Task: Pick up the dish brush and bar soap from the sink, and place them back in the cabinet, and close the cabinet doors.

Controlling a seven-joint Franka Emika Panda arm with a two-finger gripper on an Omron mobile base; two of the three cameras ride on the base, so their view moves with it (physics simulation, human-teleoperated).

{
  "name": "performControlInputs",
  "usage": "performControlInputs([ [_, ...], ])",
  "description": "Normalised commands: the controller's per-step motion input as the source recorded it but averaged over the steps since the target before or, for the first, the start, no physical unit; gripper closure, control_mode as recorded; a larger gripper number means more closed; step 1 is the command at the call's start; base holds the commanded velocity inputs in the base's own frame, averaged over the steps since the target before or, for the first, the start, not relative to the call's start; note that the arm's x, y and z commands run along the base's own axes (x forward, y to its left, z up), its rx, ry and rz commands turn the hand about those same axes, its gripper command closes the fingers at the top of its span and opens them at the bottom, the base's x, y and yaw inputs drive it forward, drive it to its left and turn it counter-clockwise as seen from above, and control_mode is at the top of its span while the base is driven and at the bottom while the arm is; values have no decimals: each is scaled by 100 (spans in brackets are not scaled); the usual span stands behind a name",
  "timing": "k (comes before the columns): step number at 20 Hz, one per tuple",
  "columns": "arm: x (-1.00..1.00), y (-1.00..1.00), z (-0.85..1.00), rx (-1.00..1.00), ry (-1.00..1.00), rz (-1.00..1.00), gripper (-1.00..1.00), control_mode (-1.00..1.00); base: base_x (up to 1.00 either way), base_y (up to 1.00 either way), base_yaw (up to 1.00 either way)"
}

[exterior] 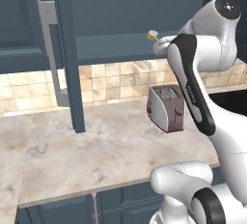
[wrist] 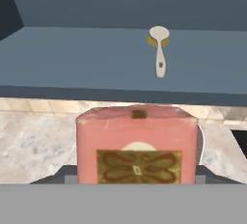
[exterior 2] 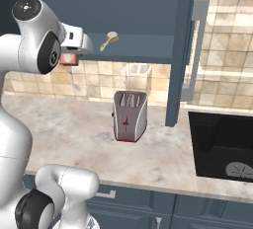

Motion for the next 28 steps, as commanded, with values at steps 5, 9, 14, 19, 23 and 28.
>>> performControlInputs([
  [5,29,15,0,0,-7,0,100,-100,0,0,0],
  [9,30,18,0,0,-8,0,100,-100,0,0,0],
  [14,35,11,0,0,-3,0,100,-100,0,0,0],
  [19,38,5,0,0,0,0,100,-100,0,0,0],
  [23,39,9,3,0,0,0,100,-100,0,0,0],
  [28,35,12,0,0,0,0,100,-100,0,0,0],
])
